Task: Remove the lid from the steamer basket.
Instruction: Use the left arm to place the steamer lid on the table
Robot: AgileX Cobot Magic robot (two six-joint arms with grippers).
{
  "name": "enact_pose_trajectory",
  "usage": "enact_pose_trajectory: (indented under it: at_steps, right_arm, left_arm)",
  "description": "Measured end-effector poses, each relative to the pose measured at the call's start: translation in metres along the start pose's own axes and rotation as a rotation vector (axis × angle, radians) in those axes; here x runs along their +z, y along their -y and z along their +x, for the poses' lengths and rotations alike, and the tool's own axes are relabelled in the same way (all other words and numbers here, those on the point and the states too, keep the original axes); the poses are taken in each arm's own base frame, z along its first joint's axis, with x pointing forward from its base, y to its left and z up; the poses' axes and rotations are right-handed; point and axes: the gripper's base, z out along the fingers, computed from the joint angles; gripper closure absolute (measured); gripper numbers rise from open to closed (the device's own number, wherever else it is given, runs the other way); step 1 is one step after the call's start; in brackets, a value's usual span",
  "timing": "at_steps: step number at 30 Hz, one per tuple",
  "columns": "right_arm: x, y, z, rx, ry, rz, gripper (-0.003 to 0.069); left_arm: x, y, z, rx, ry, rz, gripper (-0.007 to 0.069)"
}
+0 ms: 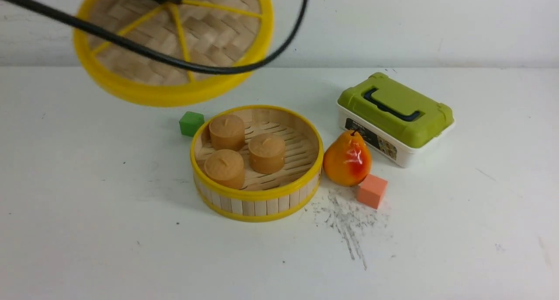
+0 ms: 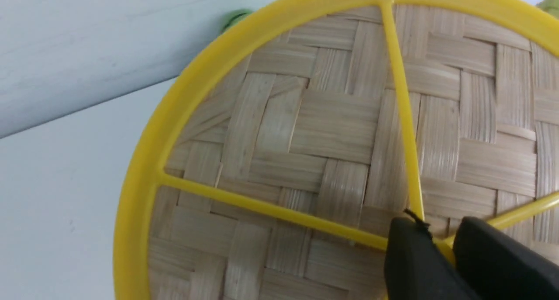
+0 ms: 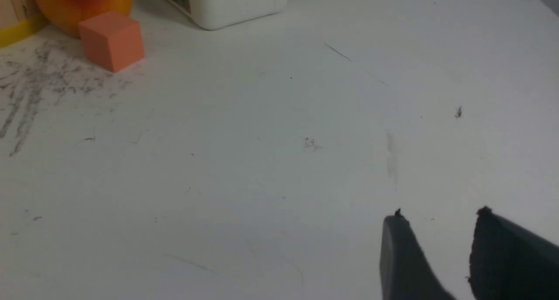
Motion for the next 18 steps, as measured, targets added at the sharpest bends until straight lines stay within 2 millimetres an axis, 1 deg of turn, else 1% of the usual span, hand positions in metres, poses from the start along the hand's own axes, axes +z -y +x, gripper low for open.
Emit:
enact_pose_trajectory:
  at_steps: [1, 2, 4, 5, 6, 7, 8, 9, 10, 13, 15, 18]
  right_arm:
    - [0.000, 0.000, 0.000, 0.000, 0.000, 0.000, 0.0419]
    - [0.000, 0.000, 0.000, 0.000, 0.000, 0.000, 0.0419]
    - [0.000, 0.000, 0.000, 0.000, 0.000, 0.000, 0.0419]
    - [0.000, 0.000, 0.000, 0.000, 0.000, 0.000, 0.0419]
    - [0.000, 0.000, 0.000, 0.000, 0.000, 0.000, 0.0419]
    - [0.000, 0.000, 0.000, 0.000, 0.000, 0.000, 0.0419]
    - [0.000, 0.000, 0.000, 0.000, 0.000, 0.000, 0.0419]
    - [0.000, 0.000, 0.000, 0.000, 0.000, 0.000, 0.0419]
    - [0.000, 0.000, 0.000, 0.000, 0.000, 0.000, 0.0419]
    - [0.000, 0.000, 0.000, 0.000, 0.000, 0.000, 0.0419]
    - [0.000, 0.000, 0.000, 0.000, 0.000, 0.000, 0.0419]
    - [0.000, 0.000, 0.000, 0.000, 0.000, 0.000, 0.0419]
  left_arm:
    - [-0.001, -0.002, 0.002, -0.006, -0.004, -0.005, 0.0524]
    - [0.000, -0.018, 0.014, -0.047, -0.019, -0.040, 0.0524]
    - [0.012, -0.039, 0.035, -0.124, -0.049, -0.082, 0.0524]
    - [0.014, -0.041, 0.037, -0.133, -0.045, -0.084, 0.0524]
    - [0.033, -0.056, 0.057, -0.211, -0.077, -0.104, 0.0524]
    - [0.053, -0.065, 0.076, -0.272, -0.119, -0.113, 0.0524]
    - [0.068, -0.071, 0.090, -0.312, -0.143, -0.119, 0.0524]
    - [0.068, -0.073, 0.089, -0.319, -0.135, -0.120, 0.0524]
    - [0.090, -0.080, 0.109, -0.359, -0.177, -0.128, 0.0524]
    - [0.132, -0.091, 0.139, -0.396, -0.270, -0.146, 0.0524]
    - [0.148, -0.093, 0.150, -0.401, -0.305, -0.149, 0.0524]
    - [0.175, -0.091, 0.167, -0.401, -0.359, -0.141, 0.0524]
